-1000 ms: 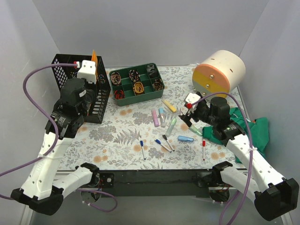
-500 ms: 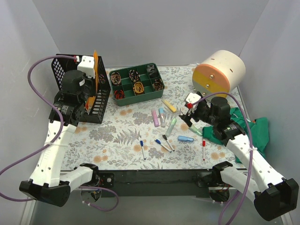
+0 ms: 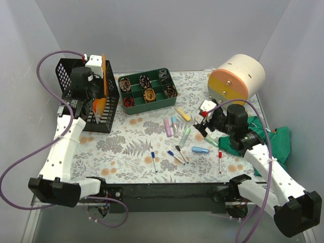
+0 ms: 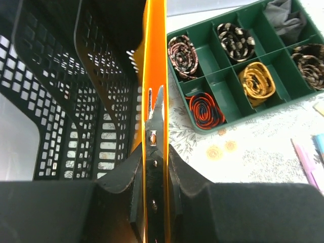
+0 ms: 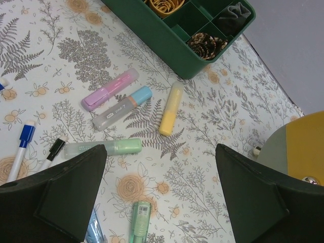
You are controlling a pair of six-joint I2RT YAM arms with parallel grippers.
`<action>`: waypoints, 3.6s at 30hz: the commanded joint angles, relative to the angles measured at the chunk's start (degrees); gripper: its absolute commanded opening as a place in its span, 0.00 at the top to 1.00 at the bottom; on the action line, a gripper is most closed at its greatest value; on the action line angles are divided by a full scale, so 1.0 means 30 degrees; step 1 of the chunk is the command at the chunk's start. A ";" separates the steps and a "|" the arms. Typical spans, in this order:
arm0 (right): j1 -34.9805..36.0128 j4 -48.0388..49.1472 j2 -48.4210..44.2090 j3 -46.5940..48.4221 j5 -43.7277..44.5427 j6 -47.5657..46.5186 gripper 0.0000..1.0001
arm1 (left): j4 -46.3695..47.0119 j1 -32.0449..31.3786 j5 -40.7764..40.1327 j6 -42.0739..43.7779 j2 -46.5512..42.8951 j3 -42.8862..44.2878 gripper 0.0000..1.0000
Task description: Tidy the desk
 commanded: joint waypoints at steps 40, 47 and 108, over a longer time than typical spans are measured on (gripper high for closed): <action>-0.1318 0.0067 0.0177 -0.0187 -0.1074 -0.0086 0.03 | 0.1570 0.1782 0.1653 -0.5887 -0.4428 -0.4936 0.42; -0.1523 0.0008 0.0176 -0.0187 -0.1367 -0.0086 0.03 | 0.0896 0.1753 0.0717 -0.3867 -0.3020 -0.2689 0.96; -0.5009 -0.0110 0.0850 0.1159 -0.1342 0.4941 0.05 | 0.9710 0.2074 1.1319 -0.9251 -0.7113 -0.8495 0.02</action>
